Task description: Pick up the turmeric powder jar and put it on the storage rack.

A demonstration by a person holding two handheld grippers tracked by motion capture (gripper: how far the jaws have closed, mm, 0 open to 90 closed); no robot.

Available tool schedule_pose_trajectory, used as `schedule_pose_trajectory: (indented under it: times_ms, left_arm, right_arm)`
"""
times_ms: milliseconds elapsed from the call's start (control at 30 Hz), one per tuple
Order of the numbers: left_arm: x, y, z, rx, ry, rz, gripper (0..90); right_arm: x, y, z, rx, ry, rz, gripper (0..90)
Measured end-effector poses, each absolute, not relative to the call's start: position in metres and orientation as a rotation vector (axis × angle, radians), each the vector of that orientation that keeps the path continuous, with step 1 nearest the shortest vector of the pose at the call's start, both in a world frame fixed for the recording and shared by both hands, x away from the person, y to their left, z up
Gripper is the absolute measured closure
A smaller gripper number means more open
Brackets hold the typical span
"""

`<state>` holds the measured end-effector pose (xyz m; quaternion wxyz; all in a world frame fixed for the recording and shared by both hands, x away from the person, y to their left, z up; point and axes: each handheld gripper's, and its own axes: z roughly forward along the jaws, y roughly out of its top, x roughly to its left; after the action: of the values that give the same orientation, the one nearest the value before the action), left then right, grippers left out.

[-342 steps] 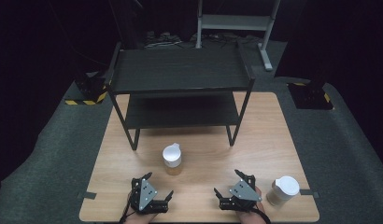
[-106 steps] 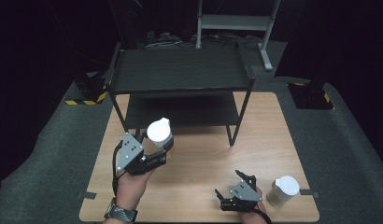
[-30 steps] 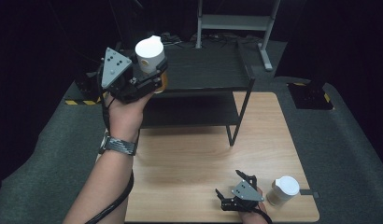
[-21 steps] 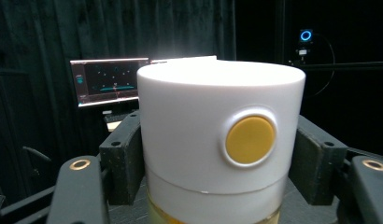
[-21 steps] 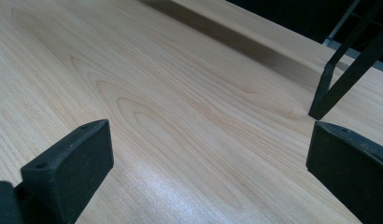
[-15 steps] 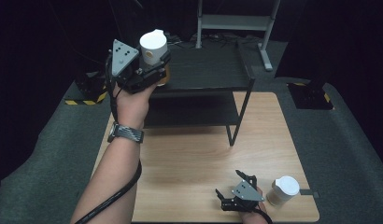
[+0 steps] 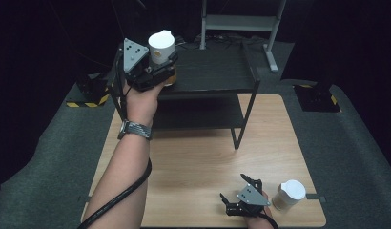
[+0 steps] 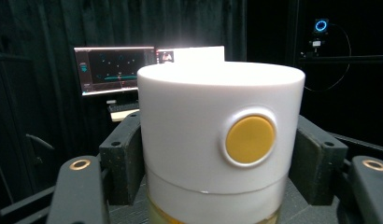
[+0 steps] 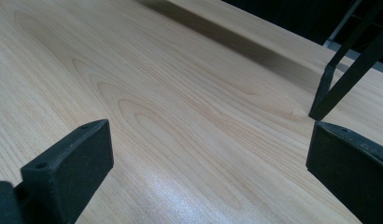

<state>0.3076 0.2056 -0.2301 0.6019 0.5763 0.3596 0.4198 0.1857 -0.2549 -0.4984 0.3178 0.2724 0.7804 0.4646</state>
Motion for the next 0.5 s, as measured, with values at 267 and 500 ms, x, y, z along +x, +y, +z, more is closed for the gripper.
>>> schedule_pose_trajectory:
  times_ms: [267,500]
  left_arm:
    - [0.3139,0.2009,-0.2290,1.349,0.839,0.968,30.7]
    - [0.3176,0.2002,-0.2313,1.337,0.856,0.956,30.7]
  right_arm:
    - [0.1855,-0.2550,-0.4985,0.716,2.053,1.223,0.1]
    - [0.1854,-0.2554,-0.4987,0.715,2.052,1.226,0.1]
